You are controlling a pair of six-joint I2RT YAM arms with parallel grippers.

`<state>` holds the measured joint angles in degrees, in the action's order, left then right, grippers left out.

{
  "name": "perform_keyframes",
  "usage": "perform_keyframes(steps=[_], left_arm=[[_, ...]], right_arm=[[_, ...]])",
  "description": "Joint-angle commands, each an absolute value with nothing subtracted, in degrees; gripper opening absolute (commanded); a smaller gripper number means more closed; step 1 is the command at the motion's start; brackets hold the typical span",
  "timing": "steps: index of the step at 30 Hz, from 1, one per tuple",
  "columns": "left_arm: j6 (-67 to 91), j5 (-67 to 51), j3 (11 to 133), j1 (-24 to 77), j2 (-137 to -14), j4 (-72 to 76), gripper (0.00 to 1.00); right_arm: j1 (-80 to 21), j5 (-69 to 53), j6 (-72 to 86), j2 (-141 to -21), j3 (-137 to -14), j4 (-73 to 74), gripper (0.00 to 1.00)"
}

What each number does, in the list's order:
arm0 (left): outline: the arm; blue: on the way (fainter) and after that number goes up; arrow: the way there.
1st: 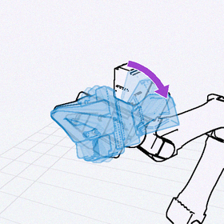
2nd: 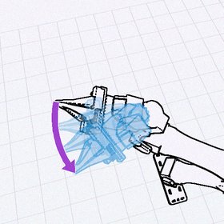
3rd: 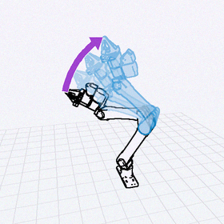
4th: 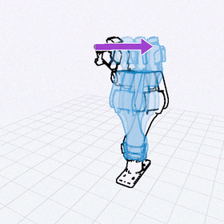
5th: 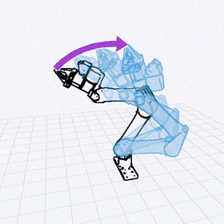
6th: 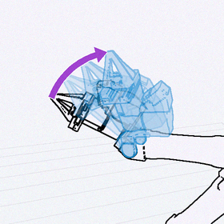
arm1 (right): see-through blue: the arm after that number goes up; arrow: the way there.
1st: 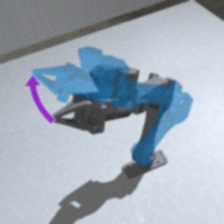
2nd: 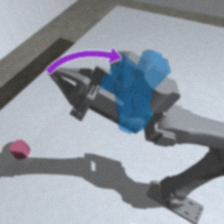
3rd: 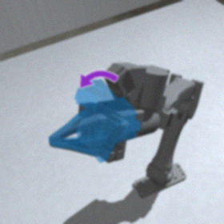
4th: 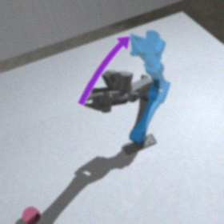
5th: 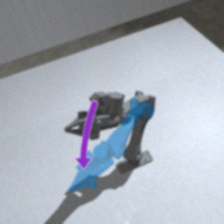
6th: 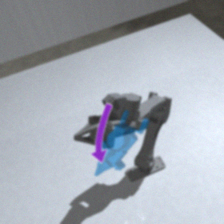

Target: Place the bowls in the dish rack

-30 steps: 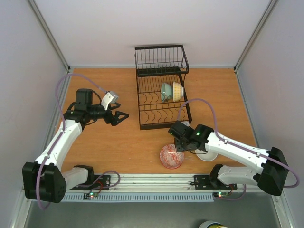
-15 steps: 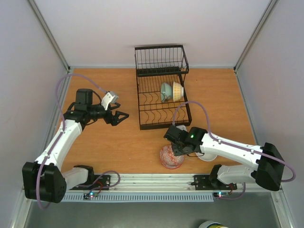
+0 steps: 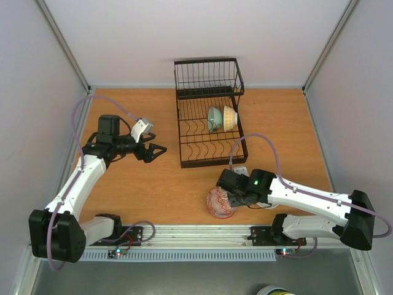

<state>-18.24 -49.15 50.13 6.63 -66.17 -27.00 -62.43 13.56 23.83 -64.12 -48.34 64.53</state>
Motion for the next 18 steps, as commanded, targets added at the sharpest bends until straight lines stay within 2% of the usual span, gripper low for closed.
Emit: perform_keyframes(steps=[1,7,18], left_arm=[[-18.41,-49.05,50.19,6.70,-66.45,-24.96,0.94],[-18.54,-49.05,50.19,6.68,-66.37,-25.04,0.94],[-18.70,-48.95,50.10,6.68,-66.19,-25.04,0.94]], right_arm=[[-63.19,13.12,26.09,-65.55,-47.00,63.75,0.34],[-63.28,12.46,25.67,-68.27,-46.99,62.08,0.31],[-63.29,11.81,25.62,-68.49,-46.33,61.32,0.17]])
